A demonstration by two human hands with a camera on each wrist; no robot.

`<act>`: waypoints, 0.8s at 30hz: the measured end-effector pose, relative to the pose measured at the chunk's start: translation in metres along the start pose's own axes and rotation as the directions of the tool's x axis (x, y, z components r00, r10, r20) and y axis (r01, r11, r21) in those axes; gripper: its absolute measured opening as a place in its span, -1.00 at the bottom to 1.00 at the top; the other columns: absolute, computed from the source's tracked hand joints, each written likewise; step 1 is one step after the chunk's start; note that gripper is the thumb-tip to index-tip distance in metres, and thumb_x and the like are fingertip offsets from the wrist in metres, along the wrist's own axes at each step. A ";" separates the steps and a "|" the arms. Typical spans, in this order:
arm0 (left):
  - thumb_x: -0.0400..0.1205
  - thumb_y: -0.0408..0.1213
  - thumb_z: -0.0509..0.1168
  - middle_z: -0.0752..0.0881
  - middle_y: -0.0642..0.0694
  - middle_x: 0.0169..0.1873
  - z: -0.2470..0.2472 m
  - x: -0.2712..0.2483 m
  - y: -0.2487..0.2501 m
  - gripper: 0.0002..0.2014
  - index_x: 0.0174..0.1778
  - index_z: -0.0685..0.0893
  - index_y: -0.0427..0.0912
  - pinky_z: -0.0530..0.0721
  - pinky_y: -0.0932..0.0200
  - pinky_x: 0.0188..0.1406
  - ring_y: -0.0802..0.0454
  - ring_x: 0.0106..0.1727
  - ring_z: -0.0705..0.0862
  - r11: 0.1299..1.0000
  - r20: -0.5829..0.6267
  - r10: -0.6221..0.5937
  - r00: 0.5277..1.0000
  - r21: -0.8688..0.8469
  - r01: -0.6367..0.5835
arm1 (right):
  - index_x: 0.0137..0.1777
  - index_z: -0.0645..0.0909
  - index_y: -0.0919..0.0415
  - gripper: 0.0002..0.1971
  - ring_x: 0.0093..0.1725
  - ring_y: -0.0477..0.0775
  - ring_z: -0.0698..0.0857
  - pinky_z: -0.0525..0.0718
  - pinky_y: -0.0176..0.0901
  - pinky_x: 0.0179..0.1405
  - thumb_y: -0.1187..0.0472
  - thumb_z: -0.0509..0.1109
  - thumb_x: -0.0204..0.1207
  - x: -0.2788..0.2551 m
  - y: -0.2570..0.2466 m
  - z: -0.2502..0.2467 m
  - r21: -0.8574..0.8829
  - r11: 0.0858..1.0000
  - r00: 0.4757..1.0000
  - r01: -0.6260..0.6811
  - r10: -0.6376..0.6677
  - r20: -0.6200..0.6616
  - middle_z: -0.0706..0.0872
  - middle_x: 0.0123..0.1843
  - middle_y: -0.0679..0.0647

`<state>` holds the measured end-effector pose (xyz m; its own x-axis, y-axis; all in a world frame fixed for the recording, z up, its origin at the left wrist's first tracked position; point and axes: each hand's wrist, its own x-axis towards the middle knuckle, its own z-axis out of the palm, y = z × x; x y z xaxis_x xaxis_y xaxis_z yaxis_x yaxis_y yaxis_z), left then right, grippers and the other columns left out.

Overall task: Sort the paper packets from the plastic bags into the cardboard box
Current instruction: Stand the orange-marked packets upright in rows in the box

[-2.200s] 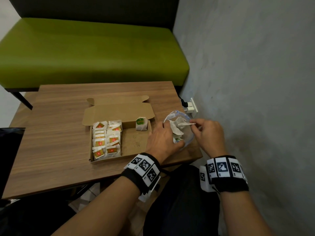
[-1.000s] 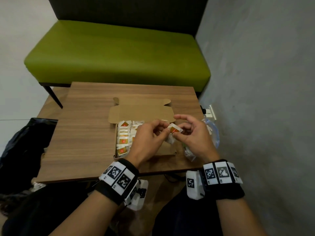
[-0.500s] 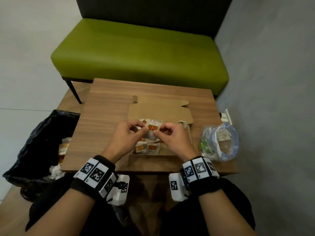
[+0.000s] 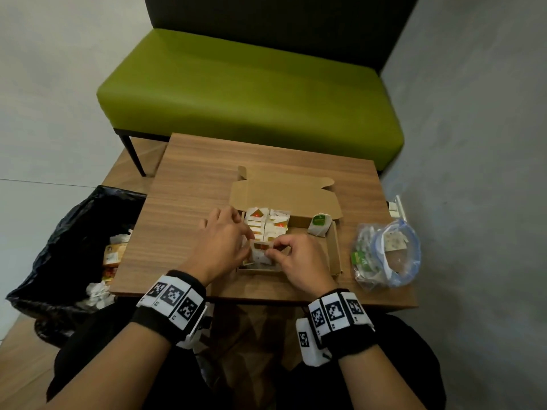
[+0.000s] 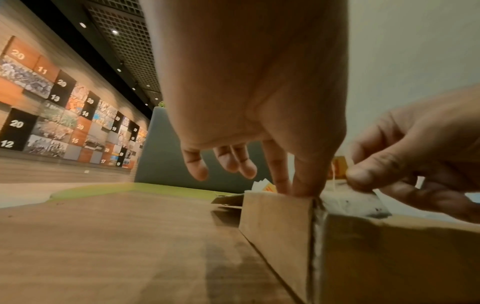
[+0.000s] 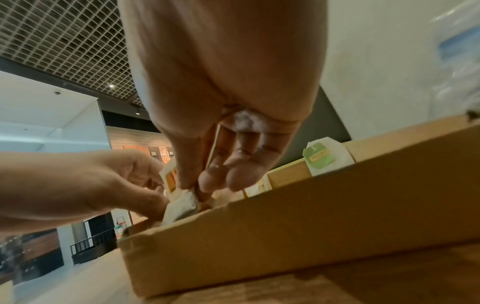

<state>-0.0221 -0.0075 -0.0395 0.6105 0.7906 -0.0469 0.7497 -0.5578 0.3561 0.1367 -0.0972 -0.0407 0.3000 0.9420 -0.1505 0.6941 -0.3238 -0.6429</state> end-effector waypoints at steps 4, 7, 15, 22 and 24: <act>0.57 0.02 0.39 0.40 -0.01 0.38 0.002 0.004 0.002 -0.75 0.17 0.74 0.22 0.38 -0.07 0.34 -0.04 0.41 0.29 0.993 0.078 -0.024 0.997 0.121 0.015 | 0.01 0.80 -0.06 -0.87 -0.04 -0.10 0.67 0.56 -0.16 -0.14 -0.02 0.50 0.54 -0.003 -0.002 0.001 -0.109 0.994 0.999 -0.003 0.006 0.032 0.80 -0.06 -0.15; 0.57 0.04 0.39 0.41 -0.01 0.37 0.002 0.007 0.003 -0.82 0.05 0.78 0.17 0.39 -0.08 0.31 -0.05 0.39 0.31 0.989 0.080 -0.028 0.996 0.149 0.016 | 0.08 0.78 -0.13 -0.84 0.06 -0.04 0.70 0.68 -0.04 0.03 -0.04 0.49 0.53 -0.002 -0.002 0.000 -0.199 0.980 0.999 -0.019 0.027 0.038 0.82 0.03 -0.14; 0.63 -0.02 0.34 0.45 0.05 0.32 0.008 0.010 -0.004 -0.83 0.07 0.75 0.06 0.40 -0.01 0.25 0.04 0.33 0.33 1.000 0.018 -0.006 1.000 -0.008 0.006 | 0.12 0.76 -0.16 -0.83 0.07 -0.01 0.69 0.65 -0.05 -0.02 -0.04 0.46 0.56 -0.001 -0.012 0.006 -0.306 0.951 0.997 0.038 -0.014 0.080 0.81 0.00 -0.14; 0.63 -0.06 0.36 0.46 0.06 0.30 0.008 0.010 -0.004 -0.85 0.08 0.75 0.08 0.38 -0.02 0.31 0.08 0.35 0.35 0.998 0.008 -0.017 1.000 -0.053 0.018 | 0.21 0.73 -0.13 -0.73 0.09 0.04 0.71 0.69 0.02 0.03 -0.12 0.44 0.55 0.000 -0.017 0.017 -0.343 0.938 0.997 0.049 -0.027 0.070 0.80 0.01 -0.10; 0.65 -0.09 0.34 0.47 0.06 0.29 0.006 0.009 -0.005 -0.84 0.09 0.76 0.07 0.39 -0.03 0.32 0.08 0.35 0.37 0.997 0.020 -0.015 1.000 -0.070 0.016 | 0.21 0.72 -0.14 -0.67 0.06 -0.02 0.72 0.72 0.04 0.04 -0.19 0.46 0.49 0.001 -0.014 0.015 -0.307 0.951 0.999 0.027 -0.016 0.040 0.81 -0.04 -0.15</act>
<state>-0.0187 0.0013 -0.0478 0.6043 0.7937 -0.0705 0.7397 -0.5259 0.4199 0.1173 -0.0904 -0.0428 0.2629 0.9497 -0.1701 0.8692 -0.3097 -0.3854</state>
